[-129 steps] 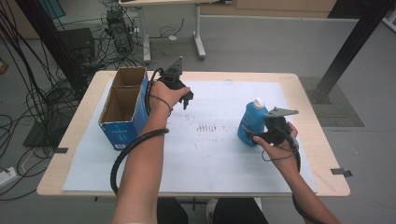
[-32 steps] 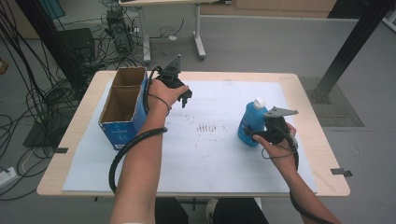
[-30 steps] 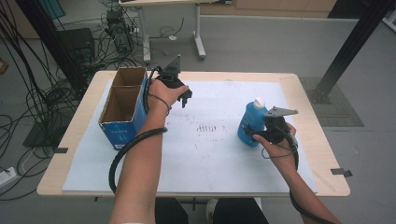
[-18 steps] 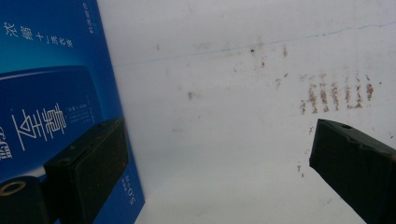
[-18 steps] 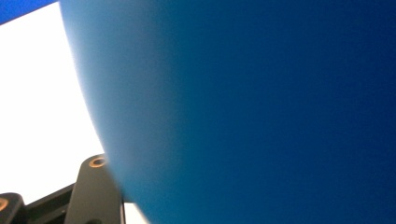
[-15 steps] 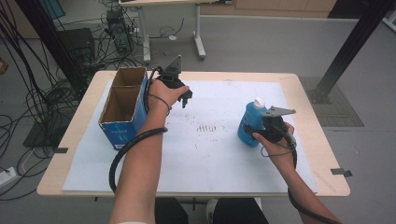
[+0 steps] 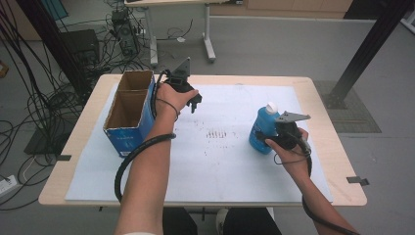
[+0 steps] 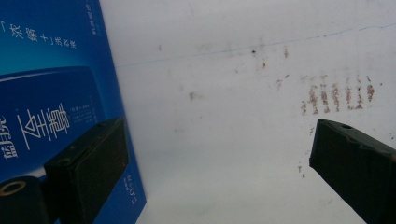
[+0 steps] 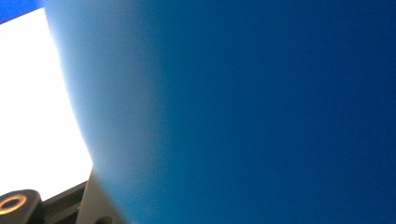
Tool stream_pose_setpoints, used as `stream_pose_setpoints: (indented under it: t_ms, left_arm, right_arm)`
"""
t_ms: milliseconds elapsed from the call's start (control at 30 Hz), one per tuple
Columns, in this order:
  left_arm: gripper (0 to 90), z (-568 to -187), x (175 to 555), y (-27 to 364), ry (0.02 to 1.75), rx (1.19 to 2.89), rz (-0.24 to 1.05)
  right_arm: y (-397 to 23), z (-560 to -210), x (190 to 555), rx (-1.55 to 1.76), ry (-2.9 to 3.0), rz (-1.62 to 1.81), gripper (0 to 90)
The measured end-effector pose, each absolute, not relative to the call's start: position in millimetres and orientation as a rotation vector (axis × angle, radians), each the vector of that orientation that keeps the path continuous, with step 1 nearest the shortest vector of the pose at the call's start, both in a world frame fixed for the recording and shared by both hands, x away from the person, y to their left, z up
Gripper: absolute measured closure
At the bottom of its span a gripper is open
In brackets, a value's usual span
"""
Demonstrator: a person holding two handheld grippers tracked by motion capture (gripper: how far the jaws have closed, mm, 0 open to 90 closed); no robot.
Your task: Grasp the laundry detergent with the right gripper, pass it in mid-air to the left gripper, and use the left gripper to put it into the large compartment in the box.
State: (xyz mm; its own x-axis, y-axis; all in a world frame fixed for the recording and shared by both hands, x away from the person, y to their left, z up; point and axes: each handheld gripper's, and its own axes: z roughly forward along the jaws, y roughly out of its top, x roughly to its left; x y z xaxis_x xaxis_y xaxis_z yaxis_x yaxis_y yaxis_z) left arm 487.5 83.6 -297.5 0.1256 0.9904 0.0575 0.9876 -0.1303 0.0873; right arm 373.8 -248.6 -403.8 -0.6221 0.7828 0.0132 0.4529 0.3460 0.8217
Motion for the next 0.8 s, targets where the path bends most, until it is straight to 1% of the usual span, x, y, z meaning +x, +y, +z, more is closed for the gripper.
stream_pose_setpoints:
  t_ms: [800]
  left_arm:
    - [5.2, -293.7, 487.3, 82.4, 2.050, 2.337, 0.172]
  right_arm:
    - [-248.5, -403.9, 373.8, 1.081, 2.232, 1.176, 42.5]
